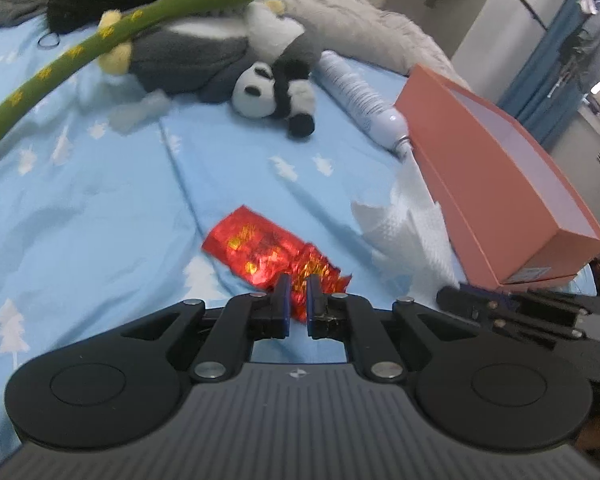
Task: Organize soft objects
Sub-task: 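Carry the red wrapper in the left gripper while the right carries the towel over the box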
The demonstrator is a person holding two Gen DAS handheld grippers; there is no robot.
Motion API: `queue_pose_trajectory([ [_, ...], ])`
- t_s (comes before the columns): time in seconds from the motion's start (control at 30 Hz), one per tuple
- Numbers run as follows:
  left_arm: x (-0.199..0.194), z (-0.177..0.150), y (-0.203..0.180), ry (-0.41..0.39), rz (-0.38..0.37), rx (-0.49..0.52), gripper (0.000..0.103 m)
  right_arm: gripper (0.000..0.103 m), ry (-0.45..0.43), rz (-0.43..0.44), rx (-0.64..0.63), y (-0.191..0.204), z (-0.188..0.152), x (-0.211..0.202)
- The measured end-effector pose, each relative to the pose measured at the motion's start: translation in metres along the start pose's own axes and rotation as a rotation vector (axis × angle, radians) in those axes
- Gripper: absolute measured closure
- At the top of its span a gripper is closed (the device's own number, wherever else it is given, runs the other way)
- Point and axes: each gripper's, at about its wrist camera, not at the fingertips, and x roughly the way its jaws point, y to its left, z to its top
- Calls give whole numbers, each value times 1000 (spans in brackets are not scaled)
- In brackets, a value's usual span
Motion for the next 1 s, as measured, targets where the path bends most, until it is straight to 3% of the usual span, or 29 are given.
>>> queue_pose_trajectory([
  [0.03, 1, 2, -1, 4, -3, 23, 92, 94, 5, -3, 1, 0, -1, -1],
  [0.1, 4, 6, -2, 8, 1, 60, 80, 94, 14, -10, 0, -1, -4, -1],
  [0.13, 6, 8, -2, 16, -12, 78, 60, 94, 19, -12, 2, -2, -5, -2],
  [0.17, 9, 10, -3, 26, -33, 99, 48, 94, 22, -13, 5, -2, -6, -2],
  [0.37, 29, 11, -16, 85, -58, 244, 47, 94, 41, -16, 40, -7, -7, -1],
  [0.57, 45, 1, -28, 108, -1, 381, 48, 93, 45, -15, 65, -11, -7, -1],
  [0.73, 43, -1, -24, 93, 18, 367, 56, 93, 49, -19, 93, -17, -9, -2],
  [1.0, 29, -1, -23, 44, 29, 283, 59, 94, 29, -16, 111, -20, -7, -11],
])
